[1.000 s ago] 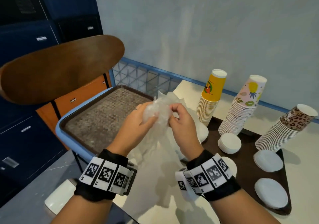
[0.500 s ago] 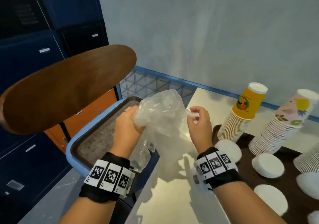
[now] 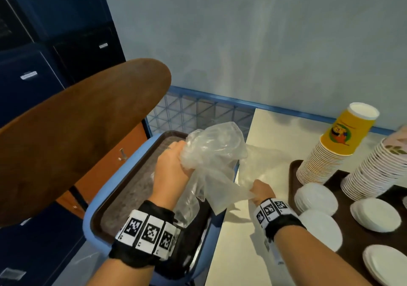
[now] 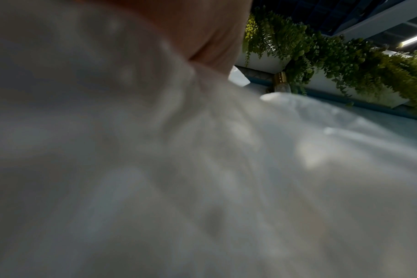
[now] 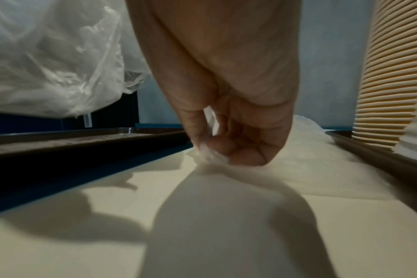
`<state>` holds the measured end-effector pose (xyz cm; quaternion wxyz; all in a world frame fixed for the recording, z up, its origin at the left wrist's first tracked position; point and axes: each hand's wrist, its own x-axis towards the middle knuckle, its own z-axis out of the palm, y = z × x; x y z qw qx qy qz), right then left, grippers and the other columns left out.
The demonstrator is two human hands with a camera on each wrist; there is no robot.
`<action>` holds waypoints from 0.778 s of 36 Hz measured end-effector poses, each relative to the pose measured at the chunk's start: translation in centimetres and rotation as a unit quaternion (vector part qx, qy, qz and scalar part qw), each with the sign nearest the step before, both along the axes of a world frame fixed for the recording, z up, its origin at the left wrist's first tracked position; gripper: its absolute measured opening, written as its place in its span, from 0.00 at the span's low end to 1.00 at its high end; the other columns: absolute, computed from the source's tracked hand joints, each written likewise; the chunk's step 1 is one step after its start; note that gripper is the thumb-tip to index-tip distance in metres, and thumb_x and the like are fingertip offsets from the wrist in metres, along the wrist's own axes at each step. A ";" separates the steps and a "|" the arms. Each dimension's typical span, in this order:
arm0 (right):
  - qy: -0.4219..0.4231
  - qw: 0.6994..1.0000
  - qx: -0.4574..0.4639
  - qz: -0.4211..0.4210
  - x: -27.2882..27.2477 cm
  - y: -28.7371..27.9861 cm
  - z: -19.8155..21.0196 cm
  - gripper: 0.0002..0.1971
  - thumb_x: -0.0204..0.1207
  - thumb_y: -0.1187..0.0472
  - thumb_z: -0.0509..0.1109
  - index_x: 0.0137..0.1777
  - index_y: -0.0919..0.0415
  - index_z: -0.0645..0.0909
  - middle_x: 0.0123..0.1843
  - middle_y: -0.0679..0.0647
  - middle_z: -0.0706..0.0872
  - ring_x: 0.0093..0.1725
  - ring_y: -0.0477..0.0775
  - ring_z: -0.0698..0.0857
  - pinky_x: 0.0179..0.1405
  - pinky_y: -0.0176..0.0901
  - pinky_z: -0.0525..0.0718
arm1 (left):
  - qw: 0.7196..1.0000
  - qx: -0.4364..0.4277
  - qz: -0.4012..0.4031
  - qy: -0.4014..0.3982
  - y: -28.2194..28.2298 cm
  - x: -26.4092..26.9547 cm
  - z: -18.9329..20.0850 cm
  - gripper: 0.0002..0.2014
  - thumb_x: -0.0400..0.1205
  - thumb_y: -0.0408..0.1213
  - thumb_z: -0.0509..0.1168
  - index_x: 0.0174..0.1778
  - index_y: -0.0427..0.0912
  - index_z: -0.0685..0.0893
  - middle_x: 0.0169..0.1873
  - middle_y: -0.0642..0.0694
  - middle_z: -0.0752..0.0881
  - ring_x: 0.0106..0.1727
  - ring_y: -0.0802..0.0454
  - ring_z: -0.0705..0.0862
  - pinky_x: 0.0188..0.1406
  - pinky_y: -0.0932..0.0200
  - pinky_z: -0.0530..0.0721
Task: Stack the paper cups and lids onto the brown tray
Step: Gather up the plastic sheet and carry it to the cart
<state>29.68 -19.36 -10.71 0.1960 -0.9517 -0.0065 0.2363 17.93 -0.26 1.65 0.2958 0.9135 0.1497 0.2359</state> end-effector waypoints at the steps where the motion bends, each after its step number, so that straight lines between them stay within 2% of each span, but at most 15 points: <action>1: -0.008 1.000 -0.003 0.000 0.2 0.0 0.3 0.15 0.83 0.64 0.56 0.64 0.71 0.75 0.66 0.67 0.81 0.66 0.65 0.80 0.61 0.46 0.76 | 1.000 0.004 0.000 0.010 0.1 0.1 -0.1 0.09 0.78 0.36 0.67 0.52 0.37 0.83 0.47 0.43 0.84 0.46 0.54 0.78 0.45 0.71 0.66; 5: -0.065 0.997 0.026 -0.020 0.7 -0.6 2.4 0.14 0.83 0.64 0.54 0.62 0.71 0.73 0.63 0.69 0.81 0.63 0.67 0.80 0.57 0.48 0.76 | 1.000 -0.013 -0.012 0.019 0.0 0.5 -0.2 0.13 0.78 0.39 0.67 0.53 0.34 0.83 0.50 0.39 0.85 0.51 0.46 0.82 0.49 0.64 0.69; 8: -0.110 0.991 0.067 -0.037 0.5 -1.7 4.0 0.11 0.83 0.66 0.53 0.58 0.71 0.73 0.57 0.70 0.83 0.57 0.67 0.82 0.48 0.47 0.73 | 1.000 -0.008 -0.021 0.013 -0.6 0.6 0.1 0.09 0.78 0.37 0.67 0.51 0.37 0.84 0.48 0.42 0.85 0.49 0.48 0.82 0.45 0.65 0.69; 11: -0.156 0.979 0.110 -0.069 0.3 -2.9 6.0 0.09 0.82 0.68 0.51 0.55 0.70 0.72 0.51 0.71 0.82 0.52 0.67 0.83 0.47 0.50 0.77 | 0.999 -0.022 -0.033 0.014 -1.5 0.9 0.2 0.08 0.78 0.36 0.67 0.50 0.38 0.83 0.47 0.43 0.85 0.46 0.52 0.79 0.43 0.67 0.67; 13: -0.173 0.969 0.145 -0.096 0.2 -3.6 7.5 0.08 0.82 0.70 0.52 0.55 0.68 0.71 0.46 0.68 0.80 0.49 0.66 0.82 0.40 0.48 0.77 | 0.999 -0.014 -0.039 0.019 -2.1 1.2 0.3 0.08 0.78 0.38 0.67 0.50 0.39 0.82 0.48 0.43 0.84 0.46 0.54 0.77 0.42 0.68 0.66; 16: -0.199 0.959 0.175 -0.099 0.7 -4.5 9.6 0.12 0.79 0.73 0.56 0.61 0.69 0.70 0.44 0.68 0.81 0.46 0.66 0.83 0.46 0.52 0.81 | 0.999 -0.008 -0.040 0.022 -3.2 1.4 0.8 0.10 0.78 0.39 0.67 0.53 0.39 0.82 0.50 0.43 0.84 0.46 0.55 0.76 0.41 0.72 0.62; 18: -0.206 0.945 0.236 -0.097 0.9 -4.9 10.9 0.10 0.79 0.72 0.59 0.59 0.66 0.72 0.44 0.69 0.81 0.43 0.66 0.84 0.49 0.58 0.85 | 0.999 -0.006 -0.043 0.022 -4.1 1.4 1.3 0.10 0.78 0.38 0.67 0.52 0.38 0.81 0.49 0.42 0.83 0.46 0.54 0.76 0.38 0.72 0.61; 19: -0.214 0.930 0.279 -0.107 1.0 -5.1 11.6 0.06 0.80 0.69 0.59 0.53 0.61 0.74 0.42 0.67 0.81 0.38 0.61 0.84 0.44 0.52 0.87 | 0.999 -0.010 -0.043 0.018 -4.4 1.4 1.4 0.10 0.78 0.38 0.67 0.51 0.38 0.81 0.49 0.42 0.83 0.45 0.54 0.76 0.37 0.71 0.61; 20: -0.232 0.915 0.305 -0.123 1.0 -5.4 12.4 0.07 0.82 0.67 0.57 0.46 0.56 0.74 0.38 0.62 0.81 0.34 0.54 0.82 0.37 0.42 0.85 | 0.999 -0.020 -0.044 0.012 -4.8 1.4 1.6 0.09 0.78 0.37 0.67 0.50 0.37 0.80 0.48 0.42 0.83 0.44 0.54 0.75 0.36 0.71 0.61; 21: -0.249 0.906 0.317 -0.130 1.1 -5.7 13.1 0.09 0.82 0.66 0.56 0.42 0.55 0.73 0.35 0.58 0.80 0.31 0.49 0.80 0.33 0.35 0.81 | 0.998 -0.036 -0.045 0.004 -5.2 1.3 1.8 0.09 0.77 0.37 0.68 0.49 0.37 0.80 0.47 0.43 0.82 0.44 0.53 0.76 0.36 0.69 0.62; 22: -0.267 0.900 0.326 -0.114 1.0 -5.8 13.9 0.08 0.82 0.67 0.55 0.44 0.57 0.71 0.34 0.53 0.78 0.30 0.46 0.78 0.31 0.31 0.79 | 0.997 -0.054 -0.047 -0.003 -5.5 1.2 2.0 0.09 0.77 0.36 0.68 0.49 0.37 0.79 0.47 0.43 0.82 0.45 0.52 0.78 0.35 0.67 0.64; 24: -0.301 0.887 0.345 -0.065 0.4 -5.6 15.6 0.04 0.84 0.66 0.54 0.49 0.59 0.68 0.34 0.48 0.75 0.34 0.48 0.80 0.34 0.31 0.79 | 0.993 -0.096 -0.060 -0.021 -6.1 1.0 2.4 0.12 0.76 0.36 0.69 0.51 0.39 0.77 0.47 0.44 0.83 0.45 0.51 0.79 0.31 0.67 0.68; 25: -0.320 0.879 0.351 -0.045 0.1 -5.5 16.3 0.04 0.85 0.65 0.53 0.49 0.59 0.68 0.35 0.47 0.75 0.37 0.52 0.82 0.37 0.35 0.80 | 0.990 -0.120 -0.068 -0.027 -6.4 0.9 2.6 0.13 0.76 0.36 0.70 0.53 0.41 0.76 0.48 0.44 0.83 0.46 0.51 0.81 0.34 0.68 0.72; 27: -0.360 0.863 0.355 -0.023 -0.8 -5.4 17.5 0.07 0.85 0.65 0.53 0.46 0.58 0.70 0.35 0.49 0.78 0.41 0.55 0.84 0.40 0.39 0.81 | 0.985 -0.154 -0.076 -0.035 -6.9 0.6 2.9 0.19 0.74 0.36 0.71 0.58 0.44 0.73 0.48 0.45 0.84 0.48 0.49 0.83 0.39 0.61 0.81; 28: -0.382 0.852 0.358 -0.006 -1.3 -5.3 18.1 0.07 0.84 0.65 0.54 0.45 0.57 0.71 0.36 0.51 0.80 0.40 0.53 0.84 0.39 0.35 0.79 | 0.983 -0.161 -0.076 -0.036 -7.2 0.5 3.1 0.22 0.74 0.37 0.72 0.61 0.46 0.71 0.48 0.45 0.84 0.48 0.49 0.84 0.42 0.57 0.83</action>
